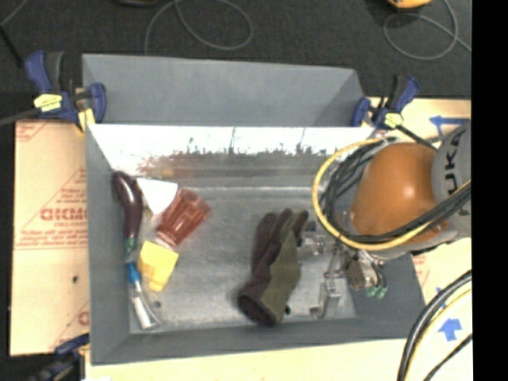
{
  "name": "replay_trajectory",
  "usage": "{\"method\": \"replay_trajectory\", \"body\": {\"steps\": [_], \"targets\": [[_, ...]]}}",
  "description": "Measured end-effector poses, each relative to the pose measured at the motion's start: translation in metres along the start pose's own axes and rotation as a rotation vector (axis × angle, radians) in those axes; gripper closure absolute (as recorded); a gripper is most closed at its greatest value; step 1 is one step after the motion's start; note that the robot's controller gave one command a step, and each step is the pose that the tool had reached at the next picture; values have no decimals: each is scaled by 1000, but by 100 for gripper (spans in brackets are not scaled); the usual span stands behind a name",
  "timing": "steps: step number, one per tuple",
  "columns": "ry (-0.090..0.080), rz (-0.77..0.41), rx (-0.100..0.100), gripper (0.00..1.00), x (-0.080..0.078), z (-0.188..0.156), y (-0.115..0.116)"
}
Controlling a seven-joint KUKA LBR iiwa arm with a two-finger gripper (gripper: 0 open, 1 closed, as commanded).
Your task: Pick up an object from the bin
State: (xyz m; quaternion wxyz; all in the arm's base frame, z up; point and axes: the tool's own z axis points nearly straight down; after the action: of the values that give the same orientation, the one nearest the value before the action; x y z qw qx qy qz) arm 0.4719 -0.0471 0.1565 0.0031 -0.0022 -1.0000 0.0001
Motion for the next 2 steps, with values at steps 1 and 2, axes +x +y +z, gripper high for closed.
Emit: {"method": "replay_trajectory", "body": {"steps": [1,2], "targets": [[-9,-2,1,0,-2,-4,0],[-4,-96,0,100,-2,86,17]]}}
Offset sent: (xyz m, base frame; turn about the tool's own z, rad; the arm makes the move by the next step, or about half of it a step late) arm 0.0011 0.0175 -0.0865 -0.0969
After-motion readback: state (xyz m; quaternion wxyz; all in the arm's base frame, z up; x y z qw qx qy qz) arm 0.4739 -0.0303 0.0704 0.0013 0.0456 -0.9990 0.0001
